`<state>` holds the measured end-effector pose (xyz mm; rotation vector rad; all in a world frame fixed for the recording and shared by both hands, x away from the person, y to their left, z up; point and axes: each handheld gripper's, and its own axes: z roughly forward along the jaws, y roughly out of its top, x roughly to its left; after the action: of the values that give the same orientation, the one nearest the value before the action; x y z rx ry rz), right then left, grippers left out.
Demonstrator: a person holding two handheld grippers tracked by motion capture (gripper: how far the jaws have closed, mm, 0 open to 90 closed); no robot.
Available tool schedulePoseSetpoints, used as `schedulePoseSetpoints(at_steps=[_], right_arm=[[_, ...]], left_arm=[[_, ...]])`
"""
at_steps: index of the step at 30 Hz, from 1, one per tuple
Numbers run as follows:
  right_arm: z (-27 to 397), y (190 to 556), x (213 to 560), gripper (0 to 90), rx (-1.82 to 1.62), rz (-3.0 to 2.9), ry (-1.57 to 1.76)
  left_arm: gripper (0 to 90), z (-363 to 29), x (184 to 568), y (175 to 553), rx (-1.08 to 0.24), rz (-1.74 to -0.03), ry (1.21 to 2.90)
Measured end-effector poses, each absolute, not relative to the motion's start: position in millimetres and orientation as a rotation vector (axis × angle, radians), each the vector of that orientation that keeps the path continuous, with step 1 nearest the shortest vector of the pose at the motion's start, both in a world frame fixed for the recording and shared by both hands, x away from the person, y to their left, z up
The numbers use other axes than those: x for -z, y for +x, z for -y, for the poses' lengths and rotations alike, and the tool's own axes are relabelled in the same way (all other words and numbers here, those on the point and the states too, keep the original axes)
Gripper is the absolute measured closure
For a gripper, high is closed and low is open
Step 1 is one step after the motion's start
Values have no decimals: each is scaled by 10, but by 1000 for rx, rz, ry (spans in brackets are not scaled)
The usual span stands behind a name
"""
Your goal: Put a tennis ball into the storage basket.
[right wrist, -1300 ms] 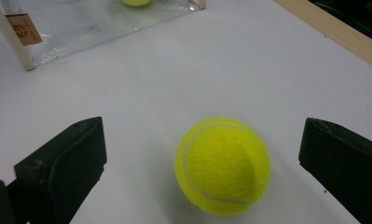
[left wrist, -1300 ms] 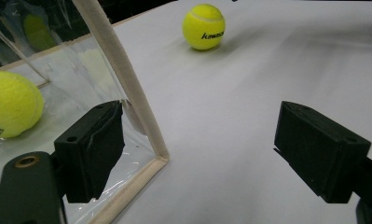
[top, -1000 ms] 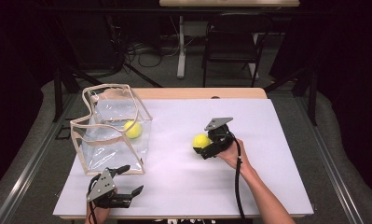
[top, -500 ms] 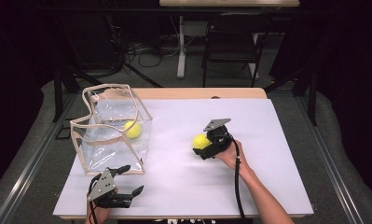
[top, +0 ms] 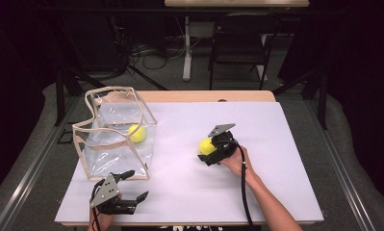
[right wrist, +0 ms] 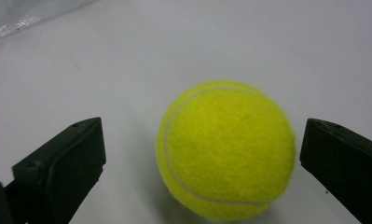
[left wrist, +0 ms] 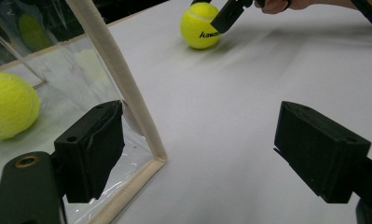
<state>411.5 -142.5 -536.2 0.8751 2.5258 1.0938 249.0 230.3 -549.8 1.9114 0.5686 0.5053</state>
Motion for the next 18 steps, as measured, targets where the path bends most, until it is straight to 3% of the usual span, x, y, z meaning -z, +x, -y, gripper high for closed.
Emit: schedulePoseSetpoints(at_steps=[9, 18], right_arm=[[1417, 4139, 5409, 18, -1076, -2539, 890], [1424, 4141, 5421, 153, -1055, -2515, 902]], left_arm=[[160, -2298, 5500, 2495, -503, -568, 1912], [160, -2299, 5501, 2496, -501, -569, 1912]])
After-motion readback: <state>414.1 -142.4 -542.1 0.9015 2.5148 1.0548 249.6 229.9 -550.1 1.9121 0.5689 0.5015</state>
